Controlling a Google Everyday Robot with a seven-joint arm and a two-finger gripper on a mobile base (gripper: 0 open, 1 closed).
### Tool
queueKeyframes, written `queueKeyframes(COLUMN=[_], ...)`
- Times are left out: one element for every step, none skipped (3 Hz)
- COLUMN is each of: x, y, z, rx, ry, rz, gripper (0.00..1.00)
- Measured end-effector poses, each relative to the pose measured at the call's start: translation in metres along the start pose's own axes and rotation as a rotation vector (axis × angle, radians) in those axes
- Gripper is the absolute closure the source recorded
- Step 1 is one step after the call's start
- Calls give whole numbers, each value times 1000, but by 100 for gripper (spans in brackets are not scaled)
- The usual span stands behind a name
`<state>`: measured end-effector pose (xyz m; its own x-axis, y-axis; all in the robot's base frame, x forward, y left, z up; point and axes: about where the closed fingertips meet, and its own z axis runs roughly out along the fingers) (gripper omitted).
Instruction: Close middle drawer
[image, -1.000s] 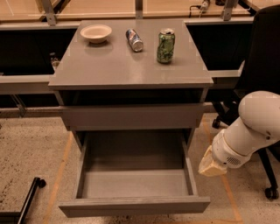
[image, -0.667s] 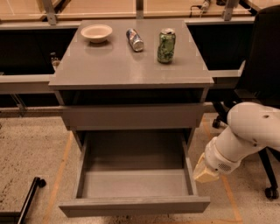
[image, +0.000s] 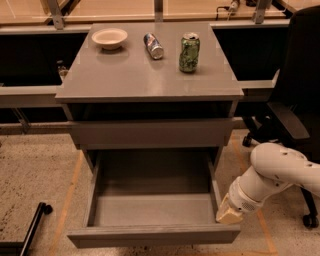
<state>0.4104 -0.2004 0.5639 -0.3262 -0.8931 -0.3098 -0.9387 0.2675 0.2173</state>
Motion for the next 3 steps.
queueKeyframes(x=[23, 42, 62], y=[-1, 1, 2], z=[33, 62, 92], rx=[-62, -123, -181], ry=[5, 14, 33], rz=[60, 111, 172], gripper=[100, 100, 100])
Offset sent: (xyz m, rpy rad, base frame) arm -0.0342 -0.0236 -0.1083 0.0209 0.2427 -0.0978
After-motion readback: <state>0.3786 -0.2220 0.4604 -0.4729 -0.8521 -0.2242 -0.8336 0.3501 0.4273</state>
